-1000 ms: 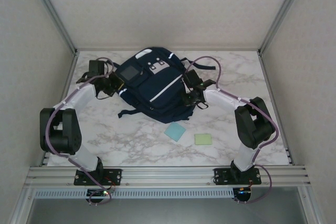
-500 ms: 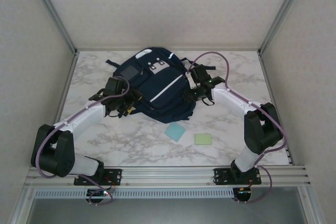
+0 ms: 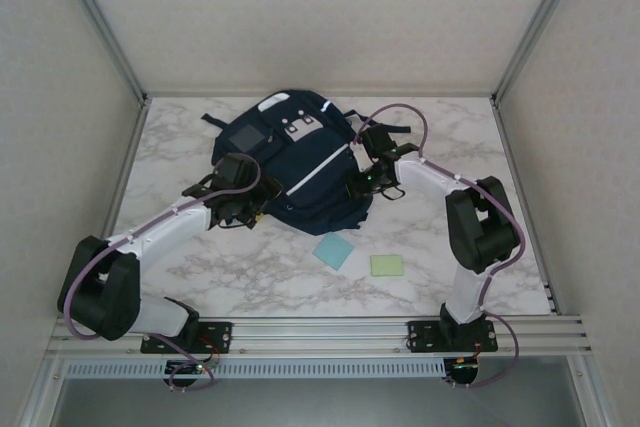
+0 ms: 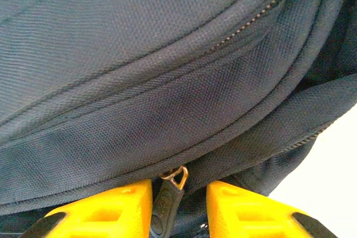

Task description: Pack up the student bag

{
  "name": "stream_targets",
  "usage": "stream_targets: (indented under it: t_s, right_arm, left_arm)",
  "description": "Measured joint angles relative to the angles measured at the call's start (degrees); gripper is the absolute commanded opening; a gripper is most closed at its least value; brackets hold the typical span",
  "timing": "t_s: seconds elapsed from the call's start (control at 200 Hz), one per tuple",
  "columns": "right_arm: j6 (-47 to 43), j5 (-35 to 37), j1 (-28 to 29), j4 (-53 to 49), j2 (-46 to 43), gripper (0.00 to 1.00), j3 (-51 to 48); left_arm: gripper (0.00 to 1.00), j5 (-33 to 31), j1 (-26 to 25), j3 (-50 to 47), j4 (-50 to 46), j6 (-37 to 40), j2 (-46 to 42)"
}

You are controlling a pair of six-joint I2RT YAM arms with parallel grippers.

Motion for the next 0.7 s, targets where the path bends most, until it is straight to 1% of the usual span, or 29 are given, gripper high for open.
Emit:
stream_targets:
  t_s: [0.14, 0.215, 0.32, 0.42, 0.45, 0.485, 0.601, 0.616, 0.631, 0.636, 0.641, 0.651, 0.656, 0.661, 0.701]
  right_arm:
    - [1.36, -0.76, -0.11, 0.07, 0.76, 0.23, 0.26]
    - [2.29, -0.96, -0.11, 0.04, 0.76, 0.22, 0.26]
    - [3.82, -1.64, -0.11, 0.07, 0.76, 0.21, 0.24]
    - [5.73, -2.45, -0.24, 0.55, 0.79, 0.10, -0.31]
    - [6.49, -2.45, -0.24, 0.70, 0.79, 0.04, -0.48]
    - [7.26, -2.47, -0.24, 0.76, 0.76, 0.00, -0.59]
    - [8.90, -2.71, -0.24, 1.40, 0.76, 0.00, -1.03]
    - [8.96, -2.73, -0.24, 1.42, 0.76, 0.00, -1.07]
    - [8.98, -2.73, -0.22, 1.46, 0.76, 0.00, -1.11]
    - [8.98, -2.75, -0.22, 1.49, 0.76, 0.00, -1.11]
    - [8.98, -2.75, -0.24, 1.51, 0.76, 0.00, -1.11]
    - [8.96, -2.80, -0.22, 1.51, 0.76, 0.00, -1.14]
    - [8.96, -2.80, -0.22, 1.51, 0.76, 0.00, -1.14]
    - [8.96, -2.80, -0.22, 1.51, 0.76, 0.00, -1.14]
    - [8.87, -2.80, -0.22, 1.49, 0.70, 0.00, -1.14]
  left_arm:
    - [0.85, -0.17, -3.54, 0.00, 0.20, -1.73, -0.20]
    - [0.85, -0.22, -4.72, 0.00, 1.60, -2.89, 0.22]
    - [0.85, -1.09, -5.70, 0.02, 5.99, -4.90, 3.08]
    - [0.82, -3.69, -6.27, 0.98, 8.17, -5.35, 7.15]
    - [0.79, -4.31, -6.43, 1.31, 9.01, -5.35, 8.28]
    - [0.73, -4.87, -6.45, 1.60, 9.90, -5.38, 9.49]
    - [0.46, -6.45, -6.58, 2.19, 12.11, -5.29, 13.09]
    - [0.38, -6.60, -6.60, 2.21, 12.37, -5.53, 13.44]
    - [0.28, -6.73, -6.60, 2.27, 12.50, -5.51, 13.81]
    - [0.25, -6.78, -6.60, 2.29, 12.55, -5.33, 13.88]
    - [0.22, -6.80, -6.60, 2.32, 12.63, -5.16, 13.99]
    - [0.08, -6.86, -6.64, 2.36, 12.79, -5.42, 14.25]
    - [0.02, -6.91, -6.64, 2.40, 12.81, -5.55, 14.34]
    - [0.00, -6.93, -6.62, 2.45, 12.81, -5.51, 14.43]
    - [0.00, -7.08, -6.62, 2.84, 12.85, -4.98, 14.97]
